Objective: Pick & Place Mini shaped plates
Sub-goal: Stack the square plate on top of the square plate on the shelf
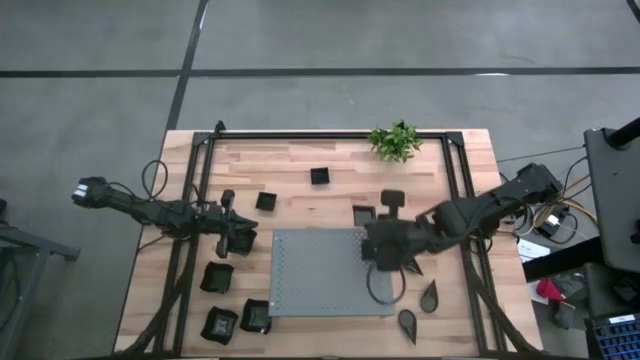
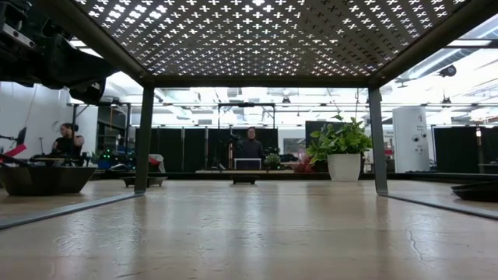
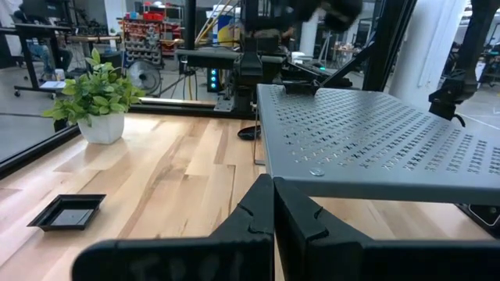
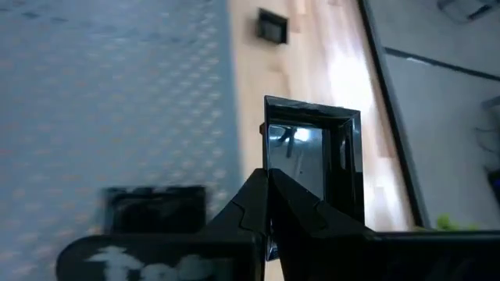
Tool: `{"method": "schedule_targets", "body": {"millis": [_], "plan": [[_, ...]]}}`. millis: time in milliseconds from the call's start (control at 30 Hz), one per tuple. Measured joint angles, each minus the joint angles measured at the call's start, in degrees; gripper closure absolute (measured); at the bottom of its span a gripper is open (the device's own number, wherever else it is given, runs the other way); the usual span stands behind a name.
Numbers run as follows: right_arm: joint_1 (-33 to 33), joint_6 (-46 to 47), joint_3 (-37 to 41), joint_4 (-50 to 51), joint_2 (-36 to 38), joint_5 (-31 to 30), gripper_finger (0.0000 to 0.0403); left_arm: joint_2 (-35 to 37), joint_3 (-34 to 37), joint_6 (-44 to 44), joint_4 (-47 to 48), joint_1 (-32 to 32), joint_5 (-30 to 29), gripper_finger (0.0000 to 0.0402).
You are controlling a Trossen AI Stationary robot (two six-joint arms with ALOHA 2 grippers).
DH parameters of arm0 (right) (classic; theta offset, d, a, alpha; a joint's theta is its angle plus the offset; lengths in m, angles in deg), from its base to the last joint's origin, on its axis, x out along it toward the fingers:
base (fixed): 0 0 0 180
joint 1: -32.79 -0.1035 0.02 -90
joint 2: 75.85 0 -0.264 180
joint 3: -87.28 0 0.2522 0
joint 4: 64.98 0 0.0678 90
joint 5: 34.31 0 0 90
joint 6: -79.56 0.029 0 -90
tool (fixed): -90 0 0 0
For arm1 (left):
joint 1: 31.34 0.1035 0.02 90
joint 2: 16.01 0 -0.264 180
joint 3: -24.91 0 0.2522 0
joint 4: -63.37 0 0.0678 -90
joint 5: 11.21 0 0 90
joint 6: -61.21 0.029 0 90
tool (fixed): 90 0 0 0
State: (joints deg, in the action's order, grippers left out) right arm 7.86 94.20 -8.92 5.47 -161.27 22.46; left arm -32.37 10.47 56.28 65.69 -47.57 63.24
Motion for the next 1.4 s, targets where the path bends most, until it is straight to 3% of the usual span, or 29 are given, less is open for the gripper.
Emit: {"method": "schedule_targets", "body": {"millis": [300, 600, 867, 1400], "plan": [[-7.2, 10.9, -4.5, 7.0, -7.0, 0.5, 0.0394, 0.0, 0.0, 0.0, 0.5, 0.0, 0.0, 0.0401], [-11.0, 15.4, -10.1, 15.0, -14.1, 0.2, 0.0394, 0.0, 0.0, 0.0, 0.9, 0.0, 0.0, 0.0401], [-11.9, 20.0, -10.1, 18.2, -14.1, -0.9, 0.0394, 0.0, 0.0, 0.0, 1.0, 0.0, 0.0, 0.0401], [-11.9, 19.2, -9.3, 18.0, -16.0, -3.4, 0.0394, 0.0, 0.0, 0.0, 1.0, 0.0, 0.0, 0.0401]]}}
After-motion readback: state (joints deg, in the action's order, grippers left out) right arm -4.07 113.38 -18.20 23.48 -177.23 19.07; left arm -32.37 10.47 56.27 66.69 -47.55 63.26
